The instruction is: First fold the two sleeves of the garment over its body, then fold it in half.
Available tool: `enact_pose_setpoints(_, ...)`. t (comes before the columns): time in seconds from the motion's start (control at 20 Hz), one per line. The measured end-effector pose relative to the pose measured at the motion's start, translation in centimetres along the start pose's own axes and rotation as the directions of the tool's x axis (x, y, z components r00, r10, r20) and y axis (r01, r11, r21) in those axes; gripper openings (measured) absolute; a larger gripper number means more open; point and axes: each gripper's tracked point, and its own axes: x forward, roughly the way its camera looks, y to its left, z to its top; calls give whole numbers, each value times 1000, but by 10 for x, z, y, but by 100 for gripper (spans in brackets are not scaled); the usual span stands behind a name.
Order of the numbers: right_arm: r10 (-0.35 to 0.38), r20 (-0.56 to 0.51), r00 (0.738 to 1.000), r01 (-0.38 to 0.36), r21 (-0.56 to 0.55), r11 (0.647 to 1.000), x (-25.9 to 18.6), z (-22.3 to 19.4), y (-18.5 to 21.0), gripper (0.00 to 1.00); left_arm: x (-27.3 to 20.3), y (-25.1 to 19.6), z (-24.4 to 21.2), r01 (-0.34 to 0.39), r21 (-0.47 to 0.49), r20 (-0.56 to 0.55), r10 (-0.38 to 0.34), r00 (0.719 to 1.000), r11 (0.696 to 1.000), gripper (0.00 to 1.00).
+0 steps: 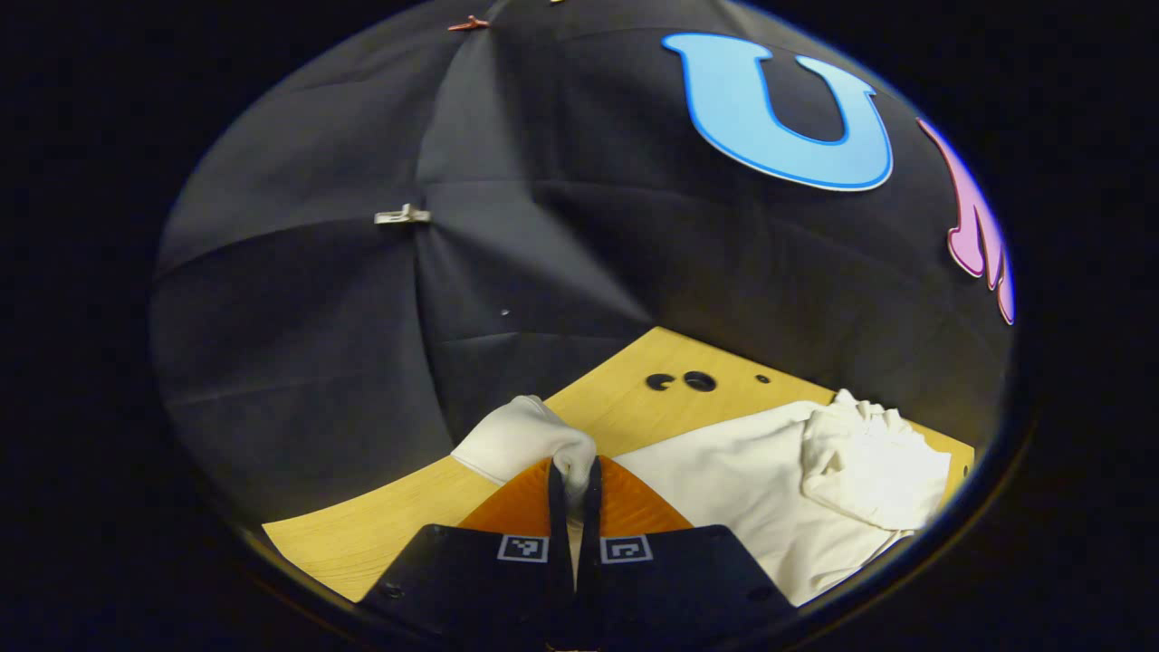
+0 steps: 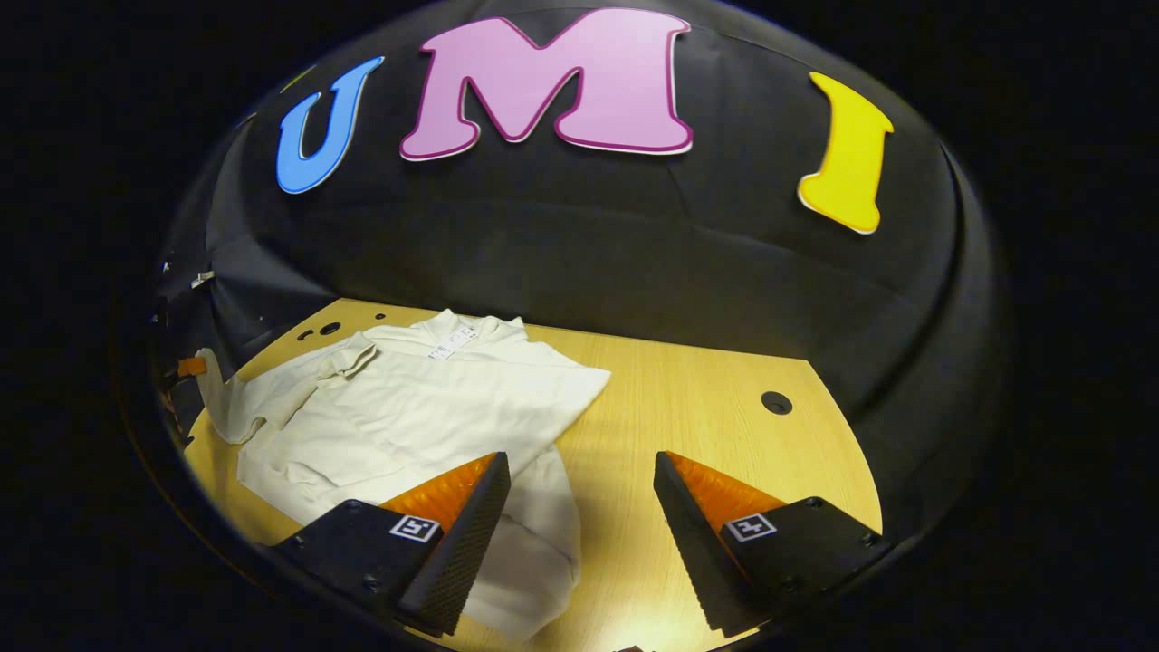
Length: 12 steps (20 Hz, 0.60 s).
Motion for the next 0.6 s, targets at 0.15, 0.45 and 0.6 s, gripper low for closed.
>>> enact_pose_setpoints(0.15, -33, 1, 999, 33, 6, 999, -4, -6, -18, 98, 8, -47, 18, 70, 4, 5, -70, 998, 998, 7)
enact_pose_setpoints(0.45, -58, 6, 998, 58, 22, 998, -11, -13, -38, 98, 16, -142, 56, 197, 63, 46, -200, 979, 978, 6)
enact_pose_setpoints(0.6, -79, -7, 997, 79, 12, 997, -12, -21, -56, 98, 18, -199, 70, 274, 105, 51, -280, 959, 956, 6)
